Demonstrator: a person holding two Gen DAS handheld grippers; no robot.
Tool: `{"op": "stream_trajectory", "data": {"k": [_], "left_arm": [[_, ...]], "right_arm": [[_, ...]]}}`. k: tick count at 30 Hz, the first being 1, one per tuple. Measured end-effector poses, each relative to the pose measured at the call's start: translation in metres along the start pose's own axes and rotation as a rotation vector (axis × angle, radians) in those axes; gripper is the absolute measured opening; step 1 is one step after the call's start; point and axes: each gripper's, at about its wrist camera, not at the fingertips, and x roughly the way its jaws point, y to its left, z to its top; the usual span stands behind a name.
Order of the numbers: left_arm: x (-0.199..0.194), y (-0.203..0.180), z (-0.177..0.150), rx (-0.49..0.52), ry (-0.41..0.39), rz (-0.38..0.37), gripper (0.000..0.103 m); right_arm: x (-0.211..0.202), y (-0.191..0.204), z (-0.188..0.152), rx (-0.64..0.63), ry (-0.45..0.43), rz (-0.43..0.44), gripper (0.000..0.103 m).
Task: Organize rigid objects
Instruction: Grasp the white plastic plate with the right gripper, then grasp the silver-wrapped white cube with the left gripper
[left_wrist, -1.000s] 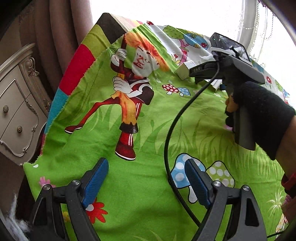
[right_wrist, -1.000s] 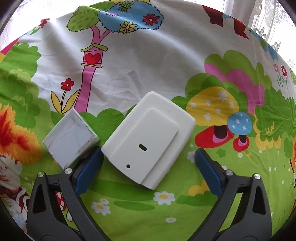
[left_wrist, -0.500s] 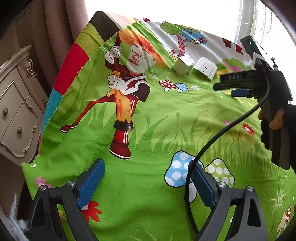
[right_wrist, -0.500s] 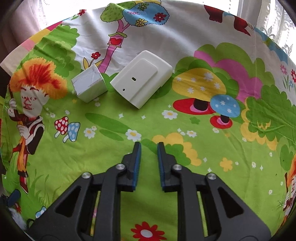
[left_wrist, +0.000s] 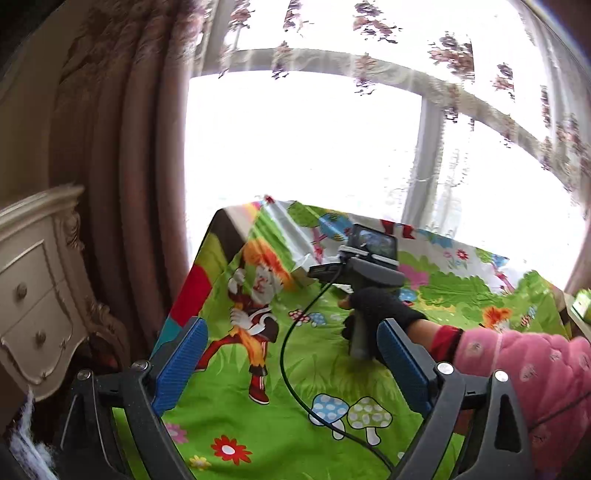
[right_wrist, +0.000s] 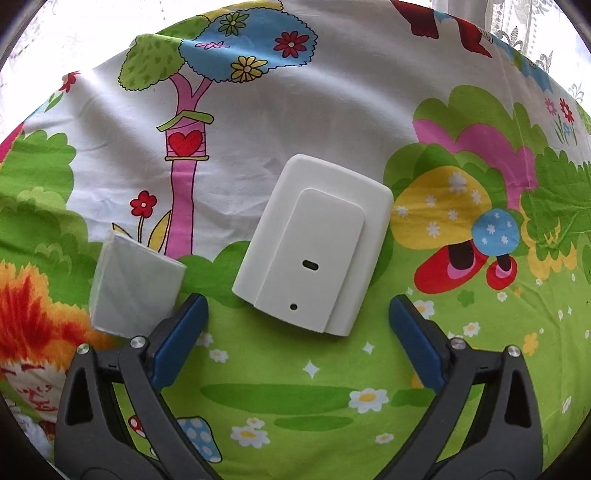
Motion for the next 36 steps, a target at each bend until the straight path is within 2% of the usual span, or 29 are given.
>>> {"op": "stream_trajectory", "data": {"k": [2,3,5,7,9,13,18,20,21,22,25,26,28,31,32,34,35,36], "left_arm": [[-0.004,-0.009,0.006,0.143,0.095,-0.105,0.098],[-0.008,-0.012,0.007,0.207,0.134,-0.121,0.098],[-0.021,-0.014,0.007,0.318,0.159,-0.095,0.098],[-0.024,-0.008,0.011,0.36,0.163,-0.031,0.099],[-0.01,0.001,0.019,0.346,0.167,0.012,0.102],[0.042,0.008,0.036,0.26,0.138,0.108,0.102],[0.115,0.01,0.052,0.128,0.136,0.143,0.102],[0.133,0.011,0.054,0.093,0.159,0.128,0.102],[0.139,0.011,0.054,0.082,0.169,0.112,0.102],[0.143,0.01,0.053,0.08,0.178,0.096,0.102],[0.151,-0.001,0.049,0.109,0.204,0.054,0.102],[0.154,-0.005,0.047,0.12,0.212,0.045,0.102],[0.167,-0.012,0.042,0.129,0.253,0.02,0.102],[0.198,-0.02,0.031,0.108,0.345,0.003,0.102],[0.212,-0.024,0.025,0.105,0.392,-0.001,0.102],[0.237,-0.032,0.01,0.083,0.46,-0.009,0.102],[0.247,-0.036,0.004,0.065,0.484,-0.014,0.102],[0.256,-0.041,0.001,0.051,0.493,-0.016,0.102]], "right_arm": [[-0.001,-0.012,0.007,0.091,0.002,0.05,0.103],[-0.002,-0.019,0.009,0.115,0.008,0.064,0.102],[-0.007,-0.039,0.007,0.134,0.004,0.083,0.102],[-0.014,-0.072,0.003,0.234,-0.047,0.18,0.102],[-0.014,-0.087,0.004,0.299,-0.061,0.237,0.102],[-0.006,-0.055,0.015,0.224,-0.013,0.213,0.102],[0.018,0.006,0.019,-0.015,-0.029,-0.073,0.102],[0.021,0.013,0.019,-0.087,-0.038,-0.083,0.099],[0.019,0.014,0.019,-0.132,-0.038,-0.053,0.086],[0.015,0.014,0.019,-0.187,-0.036,-0.034,0.069],[0.001,-0.021,0.014,-0.226,-0.015,0.092,0.069],[-0.006,-0.039,0.012,-0.223,-0.022,0.156,0.069],[-0.028,-0.08,0.008,-0.192,-0.04,0.353,0.069],[-0.073,-0.138,-0.005,-0.215,-0.101,0.531,0.069],[-0.091,-0.145,-0.002,-0.236,-0.126,0.547,0.069],[-0.115,-0.143,-0.013,-0.278,-0.126,0.525,0.069],[-0.124,-0.153,-0.025,-0.293,-0.124,0.497,0.069],[-0.134,-0.185,-0.044,-0.303,-0.116,0.471,0.069]]}}
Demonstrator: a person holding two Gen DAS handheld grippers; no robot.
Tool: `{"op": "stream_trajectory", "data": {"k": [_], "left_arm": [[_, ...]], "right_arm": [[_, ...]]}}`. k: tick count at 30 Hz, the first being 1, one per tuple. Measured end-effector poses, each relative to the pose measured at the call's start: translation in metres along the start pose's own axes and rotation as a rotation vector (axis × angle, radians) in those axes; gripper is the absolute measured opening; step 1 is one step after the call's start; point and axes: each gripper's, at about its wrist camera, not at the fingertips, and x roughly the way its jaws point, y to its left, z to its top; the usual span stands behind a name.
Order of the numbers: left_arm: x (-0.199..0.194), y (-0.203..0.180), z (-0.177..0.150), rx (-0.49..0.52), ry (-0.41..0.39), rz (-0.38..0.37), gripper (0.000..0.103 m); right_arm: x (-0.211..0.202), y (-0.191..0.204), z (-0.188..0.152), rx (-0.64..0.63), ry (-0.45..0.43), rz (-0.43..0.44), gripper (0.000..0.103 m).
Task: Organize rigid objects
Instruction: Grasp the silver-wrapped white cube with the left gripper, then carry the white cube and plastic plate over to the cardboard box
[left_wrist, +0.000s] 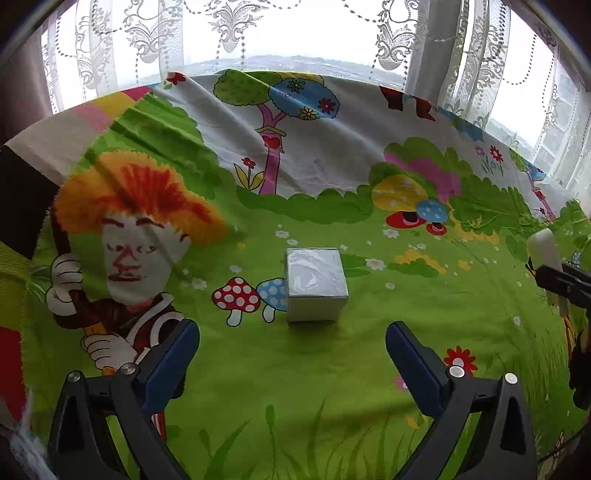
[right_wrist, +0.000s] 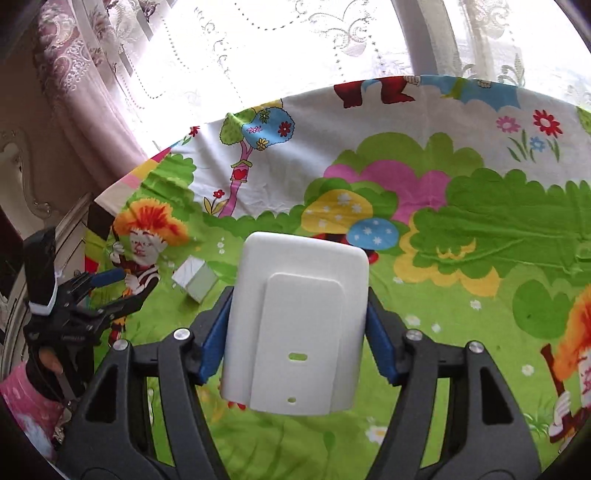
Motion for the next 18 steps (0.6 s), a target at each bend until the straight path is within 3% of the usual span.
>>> {"op": "stream_trajectory", "data": {"k": [3,5,6,7,8,10,12,18], "left_arm": [[0.021,-0.011,0.01,-0.02,-0.006,0.048,0.102],[0.041,-0.015,0.016,-0.049,0.064,0.051,0.097],[0.048,-0.015,0.015,-0.071,0.095,0.025,0.075],[0.047,-0.017,0.014,-0.077,0.09,0.044,0.065],[0.043,-0.022,0.011,-0.06,0.073,0.058,0.042],[0.036,-0.03,0.001,-0.063,0.081,-0.023,0.041],[0.023,-0.044,-0.014,-0.027,0.077,-0.026,0.041],[-0.018,-0.079,-0.064,0.039,0.075,-0.078,0.041]], "right_arm": [[-0.036,-0.023,-0.047,0.018,0.054,-0.029,0.069],[-0.061,-0.037,-0.085,0.036,0.06,-0.035,0.069],[-0.062,-0.033,-0.094,0.04,0.052,-0.036,0.069],[-0.07,-0.028,-0.104,0.042,0.036,-0.04,0.069],[-0.078,-0.024,-0.111,0.045,0.019,-0.048,0.069],[-0.09,-0.017,-0.12,0.049,-0.01,-0.065,0.069],[-0.098,-0.012,-0.128,0.051,-0.025,-0.087,0.069],[-0.086,-0.003,-0.142,0.046,0.061,-0.177,0.069]]}}
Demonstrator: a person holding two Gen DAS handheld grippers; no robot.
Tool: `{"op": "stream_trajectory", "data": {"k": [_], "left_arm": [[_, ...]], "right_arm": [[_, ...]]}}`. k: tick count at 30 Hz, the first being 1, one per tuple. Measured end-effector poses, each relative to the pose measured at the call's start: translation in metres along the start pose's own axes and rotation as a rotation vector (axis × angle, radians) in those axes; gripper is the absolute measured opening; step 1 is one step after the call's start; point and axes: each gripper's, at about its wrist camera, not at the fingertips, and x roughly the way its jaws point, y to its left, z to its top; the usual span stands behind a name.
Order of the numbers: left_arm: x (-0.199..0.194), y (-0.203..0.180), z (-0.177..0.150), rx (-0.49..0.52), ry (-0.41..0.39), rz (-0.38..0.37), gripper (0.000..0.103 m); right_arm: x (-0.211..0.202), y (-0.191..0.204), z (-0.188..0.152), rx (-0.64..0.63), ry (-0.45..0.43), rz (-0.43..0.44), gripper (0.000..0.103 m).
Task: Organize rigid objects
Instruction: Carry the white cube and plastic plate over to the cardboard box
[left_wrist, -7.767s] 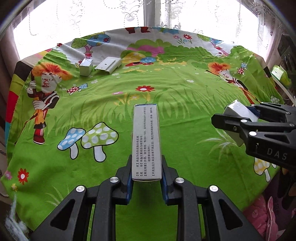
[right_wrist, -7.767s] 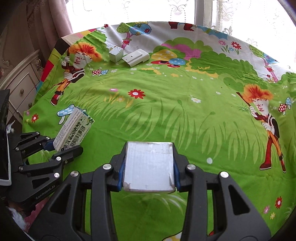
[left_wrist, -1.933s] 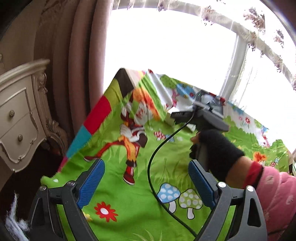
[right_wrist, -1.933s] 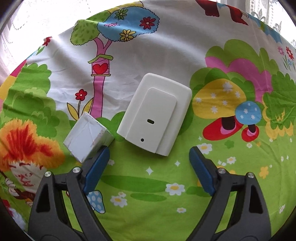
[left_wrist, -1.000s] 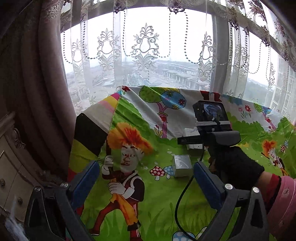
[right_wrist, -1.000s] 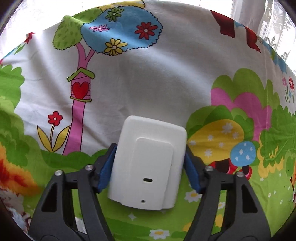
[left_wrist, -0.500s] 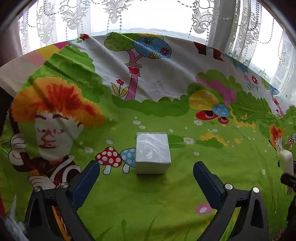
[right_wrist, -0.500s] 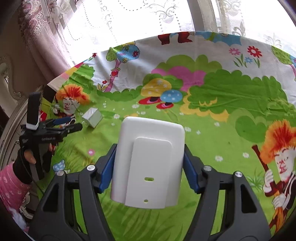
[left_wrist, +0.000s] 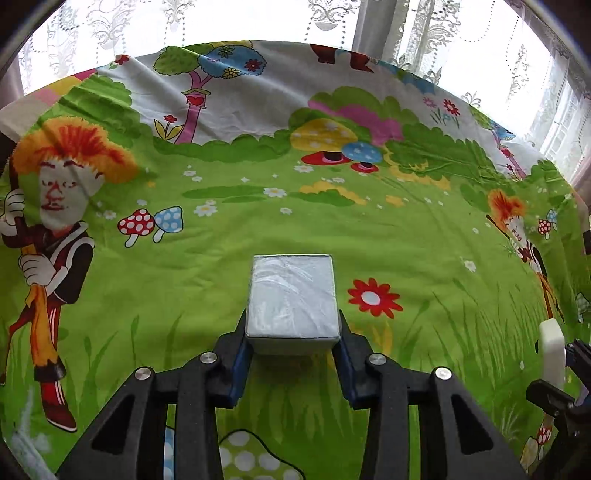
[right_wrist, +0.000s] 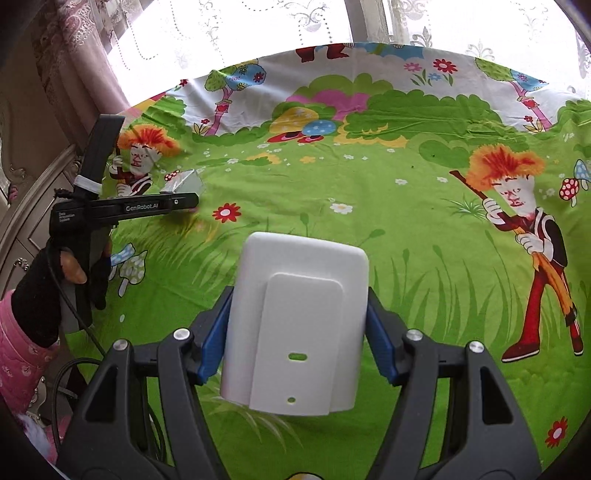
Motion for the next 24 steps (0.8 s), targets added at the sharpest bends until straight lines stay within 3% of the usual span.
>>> {"op": "stream_trajectory", "data": {"k": [14,24], "left_arm": [[-0.069,-0.056,-0.08,0.115,-0.057,-0.124,0.041],[-0.1,-0.084,-0.116,0.177,-0.062,-0.155,0.041]], "right_arm": [[-0.036,0.026,-0.048,-0.022,0.032,-0.059,0.069],[-0.07,0.038,-0.087,-0.027,0.024,-0.061,0.069]]}}
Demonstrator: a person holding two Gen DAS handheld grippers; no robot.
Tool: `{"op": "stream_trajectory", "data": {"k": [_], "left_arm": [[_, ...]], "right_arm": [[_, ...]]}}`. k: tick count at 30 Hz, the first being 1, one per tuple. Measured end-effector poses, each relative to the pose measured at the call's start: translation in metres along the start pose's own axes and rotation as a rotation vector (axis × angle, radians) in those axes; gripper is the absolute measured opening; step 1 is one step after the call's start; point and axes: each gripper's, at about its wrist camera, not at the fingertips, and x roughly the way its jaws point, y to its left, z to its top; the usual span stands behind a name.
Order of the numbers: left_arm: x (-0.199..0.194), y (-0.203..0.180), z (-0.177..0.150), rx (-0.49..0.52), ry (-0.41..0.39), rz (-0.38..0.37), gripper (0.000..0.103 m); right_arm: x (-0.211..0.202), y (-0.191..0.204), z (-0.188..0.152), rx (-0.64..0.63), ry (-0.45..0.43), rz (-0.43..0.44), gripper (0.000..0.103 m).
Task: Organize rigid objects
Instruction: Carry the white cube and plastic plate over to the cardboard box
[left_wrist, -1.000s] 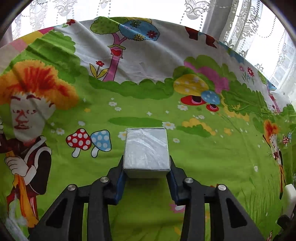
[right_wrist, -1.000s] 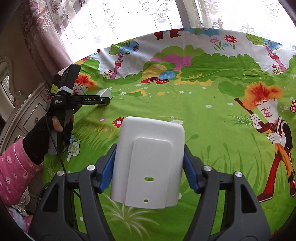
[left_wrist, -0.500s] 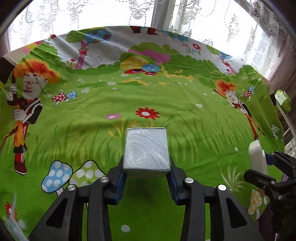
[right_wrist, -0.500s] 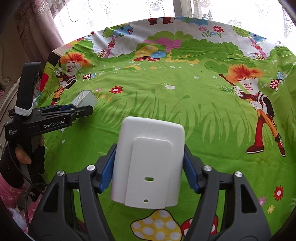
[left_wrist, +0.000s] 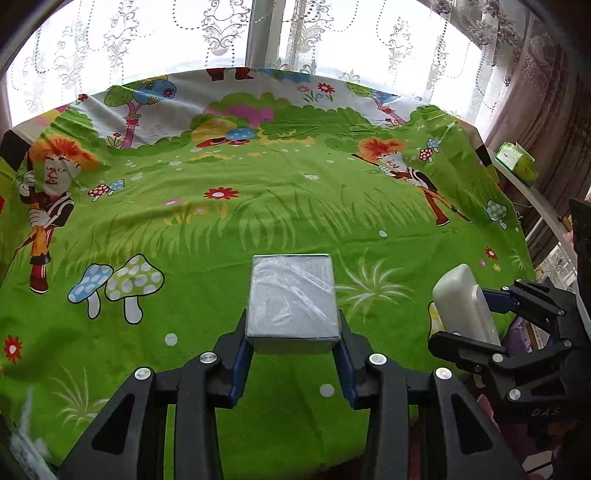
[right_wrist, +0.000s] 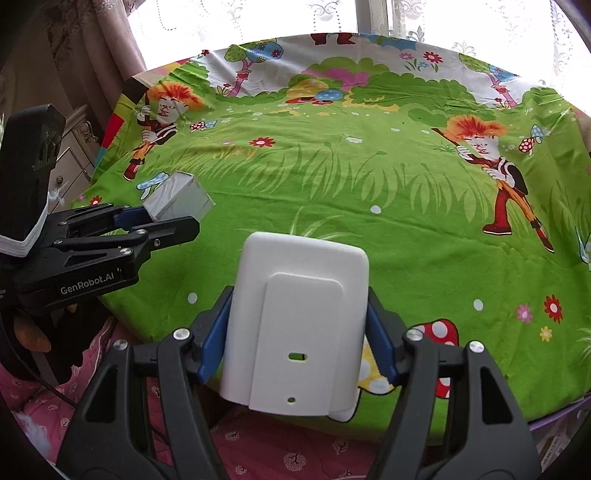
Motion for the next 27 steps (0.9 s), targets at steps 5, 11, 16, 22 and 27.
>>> {"op": "stream_trajectory", "data": {"k": [5,11,16,22,27], "left_arm": [[-0.002,-0.034,-0.007,0.077,0.015,-0.027,0.041],[-0.003,-0.079,-0.011,0.184,0.034,-0.067,0.041],[0.001,-0.125,-0.015,0.285,0.072,-0.116,0.041],[0.006,-0.19,-0.018,0.416,0.126,-0.202,0.041],[0.006,-0.242,-0.017,0.483,0.163,-0.276,0.041]], "right_arm": [[-0.018,-0.011,-0.016,0.024,-0.007,-0.016,0.069],[-0.041,-0.033,-0.04,0.059,-0.009,-0.072,0.069],[-0.065,-0.052,-0.061,0.092,-0.019,-0.132,0.069],[-0.096,-0.079,-0.089,0.151,-0.02,-0.221,0.069],[-0.125,-0.105,-0.112,0.215,-0.024,-0.299,0.069]]}}
